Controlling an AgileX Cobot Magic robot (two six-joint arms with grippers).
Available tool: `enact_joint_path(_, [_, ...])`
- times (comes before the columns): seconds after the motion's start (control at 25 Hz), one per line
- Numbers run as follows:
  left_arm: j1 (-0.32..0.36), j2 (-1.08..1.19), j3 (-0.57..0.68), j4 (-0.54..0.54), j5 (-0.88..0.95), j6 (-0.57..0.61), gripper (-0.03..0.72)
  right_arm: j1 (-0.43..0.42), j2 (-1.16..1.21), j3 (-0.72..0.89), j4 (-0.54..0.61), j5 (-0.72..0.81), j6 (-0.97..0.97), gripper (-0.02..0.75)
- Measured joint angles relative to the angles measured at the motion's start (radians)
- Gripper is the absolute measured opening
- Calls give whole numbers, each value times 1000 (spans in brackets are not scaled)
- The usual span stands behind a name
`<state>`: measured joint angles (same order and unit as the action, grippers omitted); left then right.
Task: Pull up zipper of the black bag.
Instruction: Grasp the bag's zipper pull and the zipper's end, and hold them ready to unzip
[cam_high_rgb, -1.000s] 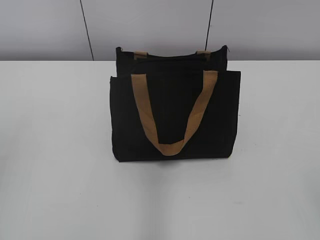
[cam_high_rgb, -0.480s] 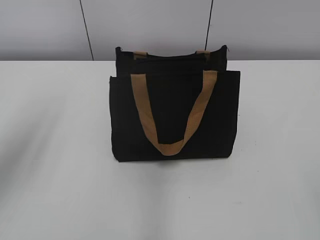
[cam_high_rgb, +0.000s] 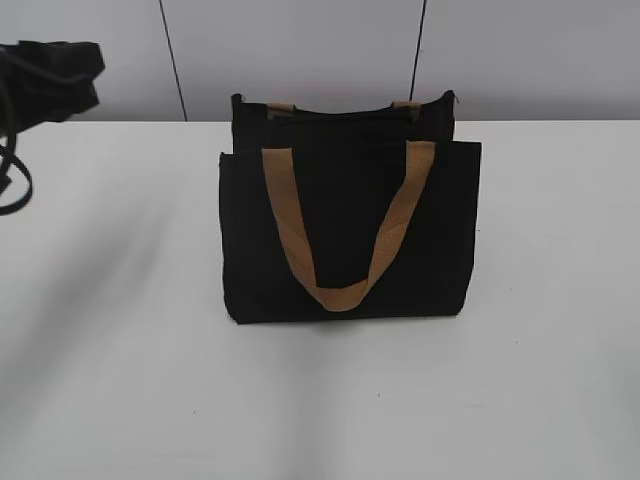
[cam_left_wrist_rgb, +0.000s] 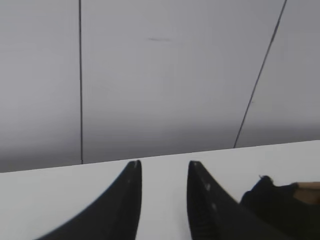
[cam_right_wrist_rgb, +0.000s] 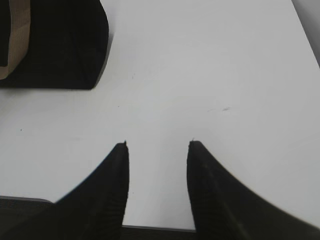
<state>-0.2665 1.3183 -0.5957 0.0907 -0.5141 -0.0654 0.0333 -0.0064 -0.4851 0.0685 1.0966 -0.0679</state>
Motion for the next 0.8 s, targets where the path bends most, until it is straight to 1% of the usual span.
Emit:
enact_joint_path(0.12, [-45,80,5,7,-93,0,238,0,0,0,0,0,0,309])
enact_joint_path(0.2, [-64,135,25,12,-166,0,238,0,0,0,0,0,0,309])
enact_joint_path(0.44, [-69,299,137,22,-413,0,239,0,0,0,0,0,0,309])
enact_joint_path(0.68, [-69,445,165,149,-526,0,239,0,0,0,0,0,0,309])
enact_joint_path(0.8, [-66,508,165,181,-560,0,247,0,0,0,0,0,0,309])
